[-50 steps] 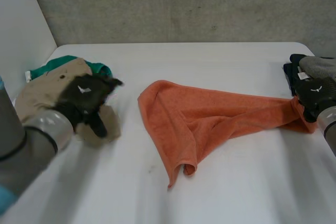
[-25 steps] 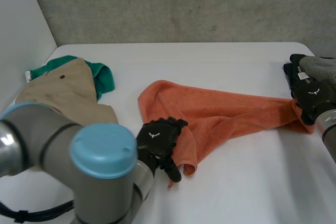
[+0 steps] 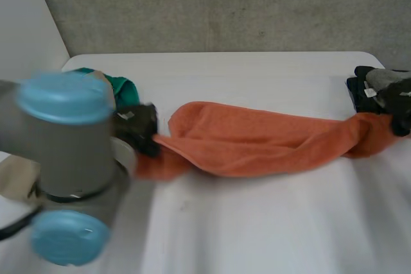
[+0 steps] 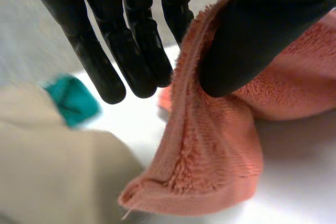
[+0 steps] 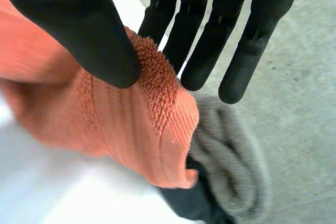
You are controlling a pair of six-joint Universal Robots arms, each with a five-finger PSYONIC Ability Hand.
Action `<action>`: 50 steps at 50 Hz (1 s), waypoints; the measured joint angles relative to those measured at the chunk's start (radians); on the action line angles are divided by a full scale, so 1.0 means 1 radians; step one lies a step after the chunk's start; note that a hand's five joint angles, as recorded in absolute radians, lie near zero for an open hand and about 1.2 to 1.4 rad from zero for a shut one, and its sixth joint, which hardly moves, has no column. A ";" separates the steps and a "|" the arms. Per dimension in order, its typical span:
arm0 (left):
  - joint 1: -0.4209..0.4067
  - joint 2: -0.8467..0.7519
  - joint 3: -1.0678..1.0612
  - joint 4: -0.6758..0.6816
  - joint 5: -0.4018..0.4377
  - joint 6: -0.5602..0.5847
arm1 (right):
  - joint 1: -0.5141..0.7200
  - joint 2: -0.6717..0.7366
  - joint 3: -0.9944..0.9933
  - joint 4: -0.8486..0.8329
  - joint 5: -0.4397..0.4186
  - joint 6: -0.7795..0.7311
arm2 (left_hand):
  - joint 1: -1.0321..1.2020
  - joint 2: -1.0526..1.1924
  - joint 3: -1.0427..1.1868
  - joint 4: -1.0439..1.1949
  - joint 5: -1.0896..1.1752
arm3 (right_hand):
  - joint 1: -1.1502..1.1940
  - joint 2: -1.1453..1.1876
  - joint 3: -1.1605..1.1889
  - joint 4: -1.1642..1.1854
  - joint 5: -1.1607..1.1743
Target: Fold the laundry.
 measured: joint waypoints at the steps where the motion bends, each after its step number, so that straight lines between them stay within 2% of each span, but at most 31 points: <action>1: 0.027 0.053 -0.017 -0.009 0.021 0.061 | -0.023 -0.027 -0.032 0.062 -0.024 -0.013 | 0.000 0.000 0.000 0.000 0.000 | 0.000 0.000 0.000 0.000 0.000; 4: 0.073 0.137 -0.054 -0.024 0.078 0.179 | -0.060 -0.059 -0.081 0.167 -0.066 -0.038 | 0.000 0.000 0.000 0.000 0.000 | 0.000 0.000 0.000 0.000 0.000; 7: 0.122 0.213 -0.105 -0.038 0.173 0.345 | -0.109 -0.078 -0.149 0.366 -0.134 -0.118 | 0.000 0.001 0.000 0.000 0.000 | 0.000 0.000 0.000 0.000 0.000; 11: 0.152 0.221 -0.140 -0.043 0.248 0.499 | -0.122 -0.054 -0.192 0.518 -0.168 -0.223 | 0.000 0.001 0.001 0.000 0.000 | 0.000 0.000 0.000 0.000 0.000; 16: 0.175 0.123 -0.107 -0.008 0.281 0.616 | -0.068 0.023 -0.244 0.516 -0.148 -0.258 | 0.000 0.002 0.002 0.001 0.000 | 0.000 0.000 0.000 0.000 0.000; 20: 0.191 0.028 -0.012 0.070 0.281 0.634 | -0.019 0.091 -0.302 0.397 -0.099 -0.193 | 0.000 0.003 0.002 0.001 0.000 | 0.000 0.000 0.000 0.000 0.000; 25: 0.227 -0.059 0.194 0.279 0.299 0.606 | 0.022 0.163 -0.435 0.102 -0.017 0.008 | 0.000 0.004 0.002 0.004 0.000 | 0.000 0.000 0.000 0.000 0.000; 30: 0.255 -0.067 0.340 0.476 0.313 0.536 | 0.025 0.170 -0.525 -0.178 0.034 0.220 | 0.000 0.004 0.002 0.004 0.000 | 0.000 0.000 0.000 0.000 0.000; 34: 0.266 -0.054 0.402 0.542 0.303 0.476 | 0.024 0.154 -0.558 -0.364 0.046 0.376 | 0.000 0.004 0.002 0.004 0.000 | 0.000 0.000 0.000 0.000 0.000; 41: 0.274 -0.017 0.332 0.459 0.278 0.449 | 0.026 0.163 -0.541 -0.397 -0.035 0.436 | 0.000 0.004 0.002 0.004 0.000 | 0.000 0.000 0.000 0.000 0.000; 50: 0.264 0.044 0.009 0.399 0.300 0.456 | -0.025 0.233 -0.419 -0.214 -0.217 0.329 | 0.000 0.004 0.003 0.005 0.000 | 0.000 0.000 0.000 0.000 0.000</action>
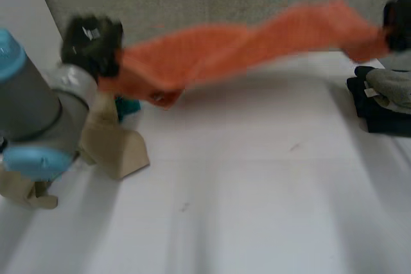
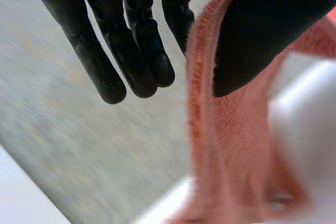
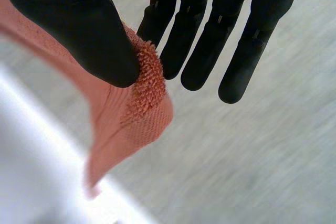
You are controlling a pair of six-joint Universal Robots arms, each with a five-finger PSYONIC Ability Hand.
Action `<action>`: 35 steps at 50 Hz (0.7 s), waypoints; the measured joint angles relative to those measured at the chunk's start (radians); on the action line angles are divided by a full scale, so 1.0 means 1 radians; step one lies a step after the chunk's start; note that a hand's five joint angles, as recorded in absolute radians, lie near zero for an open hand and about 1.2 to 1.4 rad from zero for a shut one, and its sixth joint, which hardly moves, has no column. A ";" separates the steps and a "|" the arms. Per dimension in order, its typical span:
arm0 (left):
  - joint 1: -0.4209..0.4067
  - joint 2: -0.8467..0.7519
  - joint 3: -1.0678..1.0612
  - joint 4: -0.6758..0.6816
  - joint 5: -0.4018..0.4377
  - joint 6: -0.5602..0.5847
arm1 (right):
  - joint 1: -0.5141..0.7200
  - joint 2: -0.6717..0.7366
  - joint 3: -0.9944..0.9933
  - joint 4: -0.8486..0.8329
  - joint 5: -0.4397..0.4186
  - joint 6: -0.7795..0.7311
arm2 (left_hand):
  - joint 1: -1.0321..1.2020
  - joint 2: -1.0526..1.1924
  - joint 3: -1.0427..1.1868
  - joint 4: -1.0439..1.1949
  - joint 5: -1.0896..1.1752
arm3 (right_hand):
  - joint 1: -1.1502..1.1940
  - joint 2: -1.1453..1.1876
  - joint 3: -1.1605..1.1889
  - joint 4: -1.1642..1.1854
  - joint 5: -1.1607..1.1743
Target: Fold the laundry.
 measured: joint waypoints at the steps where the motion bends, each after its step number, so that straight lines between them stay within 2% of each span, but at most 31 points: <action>1: -0.006 0.001 -0.045 0.002 0.010 0.001 | -0.009 0.014 0.025 0.031 -0.022 -0.029 | 0.000 0.000 0.000 0.000 0.000 | 0.000 0.000 0.000 0.000 0.000; 5: -0.032 -0.004 -0.200 0.016 0.047 0.004 | -0.043 0.071 0.123 0.135 -0.088 -0.160 | 0.000 0.000 0.000 0.000 0.000 | 0.000 0.000 0.000 0.000 0.000; 11: -0.054 -0.005 -0.340 0.052 0.068 0.008 | -0.084 0.136 0.218 0.236 -0.124 -0.341 | 0.000 0.000 0.000 0.000 0.000 | -0.006 -0.008 -0.014 -0.019 -0.002; 12: -0.054 -0.004 -0.344 0.054 0.068 0.008 | -0.086 0.138 0.220 0.241 -0.124 -0.348 | 0.000 0.000 0.000 0.000 0.000 | -0.021 -0.037 -0.043 -0.049 -0.027; 13: -0.055 0.004 -0.363 0.061 0.069 0.008 | -0.091 0.139 0.227 0.260 -0.122 -0.367 | 0.000 0.000 0.000 0.000 0.000 | -0.201 -0.240 -0.244 -0.250 -0.220; 15: -0.054 0.021 -0.383 0.067 0.069 0.008 | -0.096 0.130 0.226 0.289 -0.114 -0.381 | 0.000 0.000 0.000 0.000 0.000 | -0.472 -0.526 -0.520 -0.525 -0.497; 18: -0.051 0.050 -0.403 0.072 0.069 0.008 | -0.093 0.096 0.206 0.348 -0.090 -0.383 | 0.000 0.000 0.000 0.000 0.000 | -0.717 -0.778 -0.770 -0.780 -0.752; 22: -0.045 0.089 -0.420 0.074 0.070 0.008 | -0.075 0.040 0.149 0.457 -0.041 -0.370 | 0.000 0.000 0.000 0.000 0.000 | -0.796 -0.843 -0.868 -0.880 -0.855; 28: -0.040 0.126 -0.433 0.074 0.073 0.006 | -0.011 0.003 0.025 0.637 0.031 -0.346 | 0.000 0.000 0.000 0.000 0.000 | -0.801 -0.848 -0.884 -0.886 -0.866; 29: -0.037 0.136 -0.434 0.074 0.073 0.007 | 0.034 0.013 -0.048 0.704 0.055 -0.339 | 0.000 0.000 0.000 0.000 0.000 | -0.801 -0.848 -0.884 -0.886 -0.866; 32: -0.036 0.139 -0.433 0.074 0.073 0.006 | 0.055 0.025 -0.077 0.720 0.060 -0.336 | 0.000 0.000 0.000 0.000 0.000 | -0.801 -0.848 -0.884 -0.886 -0.866; 35: -0.034 0.142 -0.426 0.076 0.073 0.005 | 0.132 0.104 -0.186 0.730 0.056 -0.328 | 0.000 0.000 0.000 0.000 0.000 | -0.801 -0.848 -0.884 -0.886 -0.865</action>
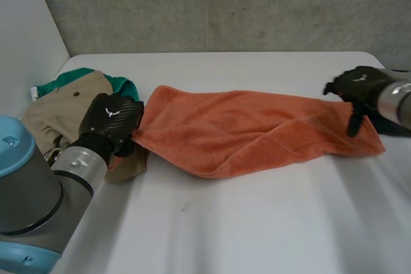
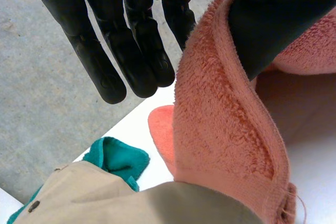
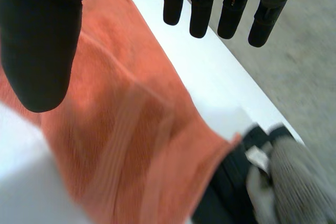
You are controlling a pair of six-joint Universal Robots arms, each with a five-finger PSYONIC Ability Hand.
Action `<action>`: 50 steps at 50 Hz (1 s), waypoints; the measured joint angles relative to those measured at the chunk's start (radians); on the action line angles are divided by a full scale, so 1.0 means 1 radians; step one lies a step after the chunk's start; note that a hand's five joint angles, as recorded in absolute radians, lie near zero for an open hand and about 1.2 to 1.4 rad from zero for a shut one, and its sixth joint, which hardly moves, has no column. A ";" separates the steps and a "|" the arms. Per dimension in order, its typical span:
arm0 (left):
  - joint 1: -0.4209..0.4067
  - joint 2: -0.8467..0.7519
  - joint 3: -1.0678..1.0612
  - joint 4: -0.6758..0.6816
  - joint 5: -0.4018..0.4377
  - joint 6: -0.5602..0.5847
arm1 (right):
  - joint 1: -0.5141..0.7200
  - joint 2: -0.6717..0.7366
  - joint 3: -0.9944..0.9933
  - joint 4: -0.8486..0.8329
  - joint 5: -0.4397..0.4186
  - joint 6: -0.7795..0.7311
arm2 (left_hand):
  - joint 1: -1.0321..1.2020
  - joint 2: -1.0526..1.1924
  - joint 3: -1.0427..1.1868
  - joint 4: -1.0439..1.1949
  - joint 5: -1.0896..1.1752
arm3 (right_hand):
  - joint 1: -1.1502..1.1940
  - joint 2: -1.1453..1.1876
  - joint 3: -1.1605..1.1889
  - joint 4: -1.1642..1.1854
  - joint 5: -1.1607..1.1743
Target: Fold the laundry.
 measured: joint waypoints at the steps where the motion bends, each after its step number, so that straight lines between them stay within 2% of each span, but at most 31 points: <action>1: 0.000 0.000 0.003 0.000 0.000 0.000 | 0.013 0.019 -0.019 -0.004 -0.005 0.001 | 0.000 0.000 0.000 0.000 0.000 | 0.000 0.000 0.000 0.000 0.001; 13: -0.003 0.000 0.046 0.000 -0.001 -0.004 | 0.097 0.327 -0.296 -0.050 -0.060 0.014 | 0.000 0.000 0.000 0.000 0.000 | 0.062 0.029 0.080 0.076 0.115; 20: 0.000 0.004 0.063 0.000 -0.001 -0.004 | 0.102 0.418 -0.367 -0.056 -0.056 0.021 | 0.000 0.000 0.000 0.000 0.000 | 0.145 0.127 0.159 0.162 0.192; 27: 0.007 0.008 0.072 0.001 0.000 -0.005 | 0.099 0.456 -0.378 -0.091 -0.039 0.028 | 0.000 0.000 0.000 0.000 0.000 | 0.476 0.456 0.483 0.477 0.500; 30: 0.018 0.008 0.075 0.001 0.000 -0.005 | 0.093 0.449 -0.353 -0.105 -0.042 0.039 | 0.000 0.000 0.000 0.000 0.000 | 0.755 0.759 0.784 0.781 0.796; 33: 0.029 0.009 0.078 0.001 0.001 -0.006 | 0.081 0.425 -0.327 -0.109 -0.047 0.049 | 0.000 0.000 0.000 0.000 0.000 | 0.793 0.839 0.874 0.875 0.866; 37: 0.042 0.014 0.084 0.001 0.002 -0.010 | 0.060 0.383 -0.289 -0.114 -0.055 0.058 | 0.000 0.000 0.000 0.000 0.000 | 0.763 0.785 0.820 0.832 0.829; 38: 0.044 0.016 0.086 0.001 0.003 -0.012 | 0.056 0.374 -0.281 -0.115 -0.056 0.059 | 0.000 0.000 0.000 0.000 0.000 | 0.688 0.688 0.723 0.722 0.734; 40: 0.048 0.021 0.090 0.000 0.004 -0.016 | 0.046 0.354 -0.261 -0.121 -0.057 0.058 | 0.000 0.000 0.000 0.000 0.000 | 0.391 0.389 0.431 0.431 0.444; 41: 0.050 0.023 0.091 -0.001 0.004 -0.018 | 0.043 0.346 -0.252 -0.125 -0.057 0.056 | 0.000 0.000 0.000 0.000 0.000 | 0.337 0.326 0.366 0.369 0.381; 50: 0.042 0.025 0.089 -0.004 0.010 -0.028 | 0.046 0.344 -0.225 -0.124 -0.054 0.036 | 0.000 0.000 0.000 0.000 0.000 | 0.276 0.256 0.283 0.281 0.278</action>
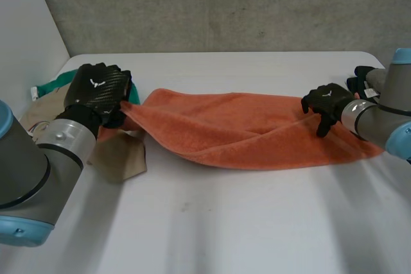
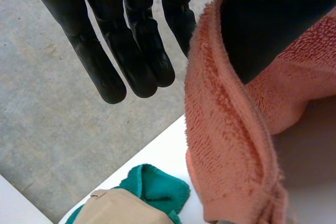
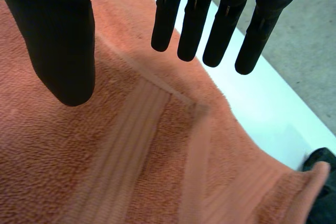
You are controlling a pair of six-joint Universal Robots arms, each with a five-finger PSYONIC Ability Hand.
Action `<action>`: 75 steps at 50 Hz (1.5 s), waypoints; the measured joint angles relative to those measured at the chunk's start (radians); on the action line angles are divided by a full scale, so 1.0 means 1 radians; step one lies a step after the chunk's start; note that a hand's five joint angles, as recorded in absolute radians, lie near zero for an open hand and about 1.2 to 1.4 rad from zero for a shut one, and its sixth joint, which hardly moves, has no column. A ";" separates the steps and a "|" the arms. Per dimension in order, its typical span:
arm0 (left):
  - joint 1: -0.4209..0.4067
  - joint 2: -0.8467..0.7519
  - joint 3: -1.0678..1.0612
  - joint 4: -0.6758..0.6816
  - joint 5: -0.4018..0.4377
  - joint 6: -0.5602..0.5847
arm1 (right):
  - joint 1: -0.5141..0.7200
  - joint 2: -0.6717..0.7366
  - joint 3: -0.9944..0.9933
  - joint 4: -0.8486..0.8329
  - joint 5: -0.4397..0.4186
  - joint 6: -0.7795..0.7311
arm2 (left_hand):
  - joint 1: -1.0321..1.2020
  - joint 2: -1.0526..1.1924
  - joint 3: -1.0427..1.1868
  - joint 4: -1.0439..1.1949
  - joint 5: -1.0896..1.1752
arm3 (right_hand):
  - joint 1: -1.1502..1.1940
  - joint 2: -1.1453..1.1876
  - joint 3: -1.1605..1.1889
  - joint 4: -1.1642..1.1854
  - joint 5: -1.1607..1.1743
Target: Fold the laundry.
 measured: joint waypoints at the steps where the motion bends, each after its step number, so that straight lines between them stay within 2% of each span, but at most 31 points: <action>1: -0.002 0.000 -0.002 0.000 0.000 0.000 | 0.003 0.004 -0.001 0.002 0.000 -0.001 | 0.000 0.000 0.000 0.000 0.000 | 0.000 0.000 0.000 0.000 -0.001; 14: -0.014 -0.009 -0.009 0.001 0.000 0.001 | 0.034 0.061 -0.030 0.011 0.006 -0.002 | 0.000 0.000 0.000 0.000 0.000 | 0.005 0.005 0.007 0.004 0.026; 16: -0.014 -0.009 -0.009 0.000 0.000 0.001 | 0.036 0.068 -0.035 0.011 0.006 -0.001 | 0.000 0.000 0.000 0.000 0.000 | 0.172 0.182 0.183 0.181 0.194; 18: -0.013 -0.008 -0.009 0.000 0.000 0.001 | 0.037 0.072 -0.039 0.010 0.007 -0.001 | 0.000 0.000 0.000 0.000 0.000 | 0.456 0.487 0.477 0.463 0.478; 19: -0.012 -0.008 -0.009 -0.001 0.000 0.001 | 0.037 0.071 -0.040 0.009 0.008 -0.001 | 0.000 0.000 0.000 0.000 0.000 | 0.500 0.556 0.544 0.542 0.541; 24: -0.004 0.001 -0.005 -0.003 -0.002 0.001 | 0.023 0.021 -0.022 0.008 0.020 0.015 | 0.000 0.000 0.000 0.000 0.000 | 0.500 0.578 0.593 0.599 0.561; 29: 0.008 0.022 0.001 -0.029 -0.001 0.004 | -0.016 -0.125 0.079 0.006 0.020 0.032 | 0.000 0.000 0.000 0.000 0.000 | 0.500 0.578 0.593 0.600 0.561; 34: 0.026 0.059 0.006 -0.128 0.005 0.011 | -0.075 -0.308 0.247 0.044 0.009 -0.042 | 0.000 0.000 0.000 0.000 0.000 | 0.500 0.578 0.593 0.600 0.576; 40: 0.037 0.122 -0.003 -0.336 0.045 0.045 | -0.175 -0.485 0.461 0.242 0.044 -0.305 | 0.000 0.000 0.000 0.000 0.000 | 0.500 0.578 0.593 0.600 0.576; 46: 0.036 0.177 -0.031 -0.610 0.109 0.162 | -0.264 -0.604 0.637 0.432 0.071 -0.534 | 0.000 0.000 0.000 0.000 0.000 | 0.500 0.583 0.594 0.601 0.576; 50: 0.026 0.171 -0.043 -0.733 0.131 0.243 | -0.289 -0.646 0.698 0.438 0.051 -0.572 | 0.000 0.000 0.002 0.000 0.000 | 0.500 0.583 0.596 0.601 0.576; 53: 0.015 0.136 -0.034 -0.756 0.131 0.288 | -0.298 -0.653 0.715 0.401 0.036 -0.570 | 0.000 0.000 0.005 0.000 0.000 | 0.500 0.583 0.596 0.601 0.576; 57: 0.006 0.065 0.007 -0.701 0.114 0.314 | -0.286 -0.630 0.698 0.315 0.029 -0.536 | 0.000 0.000 0.005 0.000 0.000 | 0.500 0.583 0.596 0.601 0.576; 61: 0.013 -0.046 0.111 -0.559 0.089 0.331 | -0.251 -0.589 0.643 0.228 0.043 -0.479 | 0.000 0.000 0.005 0.000 0.000 | 0.500 0.583 0.596 0.601 0.576; 63: 0.025 -0.114 0.198 -0.460 0.081 0.341 | -0.194 -0.528 0.528 0.117 0.079 -0.386 | 0.000 0.001 0.005 0.000 0.000 | 0.500 0.583 0.597 0.601 0.576; 64: 0.025 -0.114 0.198 -0.460 0.081 0.341 | -0.194 -0.528 0.528 0.117 0.079 -0.386 | 0.000 0.001 0.005 0.000 0.000 | 0.500 0.583 0.597 0.601 0.576; 65: 0.037 -0.161 0.279 -0.379 0.080 0.347 | -0.164 -0.501 0.454 0.055 0.099 -0.331 | 0.000 0.001 0.005 0.000 0.000 | 0.500 0.583 0.598 0.601 0.576; 70: 0.075 -0.255 0.522 -0.138 0.089 0.333 | -0.097 -0.468 0.237 -0.215 0.159 -0.106 | 0.000 0.002 0.005 0.001 0.000 | 0.500 0.583 0.598 0.601 0.576; 75: 0.110 -0.289 0.696 0.084 0.089 0.242 | -0.074 -0.502 0.154 -0.585 0.203 0.140 | 0.000 0.002 0.005 0.001 0.000 | 0.500 0.583 0.598 0.601 0.576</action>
